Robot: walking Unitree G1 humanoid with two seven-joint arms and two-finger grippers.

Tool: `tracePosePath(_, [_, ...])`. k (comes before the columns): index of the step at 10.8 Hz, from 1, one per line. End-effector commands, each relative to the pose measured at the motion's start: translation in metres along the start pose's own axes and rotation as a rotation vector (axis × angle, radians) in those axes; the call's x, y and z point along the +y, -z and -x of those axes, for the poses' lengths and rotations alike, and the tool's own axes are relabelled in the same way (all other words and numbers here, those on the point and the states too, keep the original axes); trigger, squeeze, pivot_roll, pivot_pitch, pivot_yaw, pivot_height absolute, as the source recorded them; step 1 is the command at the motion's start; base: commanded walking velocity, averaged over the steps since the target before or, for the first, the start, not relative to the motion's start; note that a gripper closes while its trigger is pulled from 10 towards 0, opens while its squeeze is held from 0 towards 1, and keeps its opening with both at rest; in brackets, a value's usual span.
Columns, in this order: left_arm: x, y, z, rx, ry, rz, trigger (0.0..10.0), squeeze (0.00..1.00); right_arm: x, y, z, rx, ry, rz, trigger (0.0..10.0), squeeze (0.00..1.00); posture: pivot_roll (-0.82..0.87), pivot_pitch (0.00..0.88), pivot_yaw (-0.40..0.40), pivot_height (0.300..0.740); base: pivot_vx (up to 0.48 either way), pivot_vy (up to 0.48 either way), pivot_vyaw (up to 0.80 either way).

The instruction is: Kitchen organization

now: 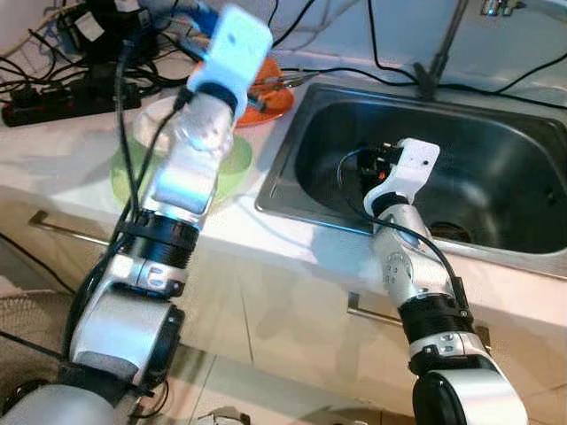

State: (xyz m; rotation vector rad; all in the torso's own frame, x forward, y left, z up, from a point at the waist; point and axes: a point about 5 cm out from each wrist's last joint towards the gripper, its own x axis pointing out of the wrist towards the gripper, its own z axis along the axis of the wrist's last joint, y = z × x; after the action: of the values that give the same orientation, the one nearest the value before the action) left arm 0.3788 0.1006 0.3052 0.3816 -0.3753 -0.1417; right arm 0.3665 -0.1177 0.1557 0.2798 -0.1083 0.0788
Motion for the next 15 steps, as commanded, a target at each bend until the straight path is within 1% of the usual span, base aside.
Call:
tracePosePath(1, [-0.002, -0.005, 0.002, -0.005, 0.027, 0.066, 10.0, 0.00, 0.004, -0.006, -0.004, -0.017, -0.021, 0.009, 10.0, 0.00, 0.13, 0.000, -0.002, 0.740, 0.000, 0.000, 0.00])
tracePosePath(2, [-0.003, -0.004, 0.003, 0.016, 0.041, 0.133, 10.0, 0.00, 0.004, -0.006, -0.005, -0.017, -0.023, 0.010, 10.0, 0.00, 0.12, 0.000, -0.003, 0.740, 0.000, 0.000, 0.00])
tracePosePath(3, [-0.007, 0.001, 0.007, 0.062, 0.077, 0.240, 10.0, 0.00, 0.005, -0.006, -0.005, -0.014, -0.028, 0.012, 10.0, 0.00, 0.12, 0.000, -0.005, 0.740, 0.000, 0.000, 0.00])
tracePosePath(4, [-0.011, 0.000, 0.011, 0.061, 0.107, 0.309, 10.0, 0.00, 0.005, -0.006, -0.006, -0.014, -0.031, 0.014, 10.0, 0.00, 0.12, 0.000, -0.008, 0.740, 0.000, 0.000, 0.00])
tracePosePath(5, [-0.012, -0.012, 0.012, -0.015, 0.128, 0.349, 10.0, 0.00, 0.004, -0.007, -0.006, -0.016, -0.033, 0.015, 10.0, 0.00, 0.12, 0.000, -0.009, 0.740, 0.000, 0.000, 0.00])
tracePosePath(6, [-0.014, -0.035, 0.014, -0.183, 0.204, 0.465, 10.0, 0.00, 0.004, -0.008, -0.007, -0.019, -0.037, 0.018, 10.0, 0.00, 0.12, 0.000, -0.008, 0.740, 0.000, 0.000, 0.00])
tracePosePath(7, [-0.014, -0.035, 0.014, -0.183, 0.204, 0.465, 10.0, 0.00, 0.004, -0.008, -0.007, -0.019, -0.037, 0.018, 10.0, 0.00, 0.12, 0.000, -0.008, 0.740, 0.000, 0.000, 0.00])
tracePosePath(8, [-0.021, -0.034, 0.018, -0.203, 0.266, 0.531, 10.0, 0.00, 0.005, -0.009, -0.007, -0.025, -0.041, 0.021, 10.0, 0.11, 0.11, 0.000, -0.001, 0.740, 0.000, 0.000, 0.00])
tracePosePath(9, [-0.032, -0.027, 0.024, -0.179, 0.316, 0.557, 10.0, 0.00, 0.001, -0.010, -0.006, -0.033, -0.032, 0.028, 10.0, 0.13, 0.10, 0.000, 0.003, 0.740, 0.000, 0.000, 0.00])
tracePosePath(10, [-0.032, -0.027, 0.025, -0.180, 0.318, 0.556, 10.0, 0.00, 0.000, -0.010, -0.005, -0.033, -0.030, 0.030, 10.0, 0.13, 0.10, 0.000, 0.003, 0.740, 0.000, 0.000, 0.00])
tracePosePath(11, [-0.030, -0.026, 0.025, -0.184, 0.313, 0.557, 10.0, 0.00, 0.000, -0.008, -0.005, -0.030, -0.030, 0.030, 10.0, 0.00, 0.10, 0.000, 0.004, 0.740, 0.000, 0.000, 0.00])
tracePosePath(12, [-0.032, -0.022, 0.026, -0.186, 0.322, 0.576, 10.0, 0.00, 0.002, -0.010, -0.005, -0.037, -0.035, 0.027, 10.0, 0.00, 0.10, 0.000, 0.006, 0.740, 0.000, 0.000, 0.00])
tracePosePath(15, [-0.032, -0.021, 0.027, -0.193, 0.327, 0.595, 10.0, 0.00, -0.002, -0.012, -0.005, -0.043, -0.028, 0.030, 10.0, 0.00, 0.10, 0.000, 0.006, 0.740, 0.000, 0.000, 0.00])
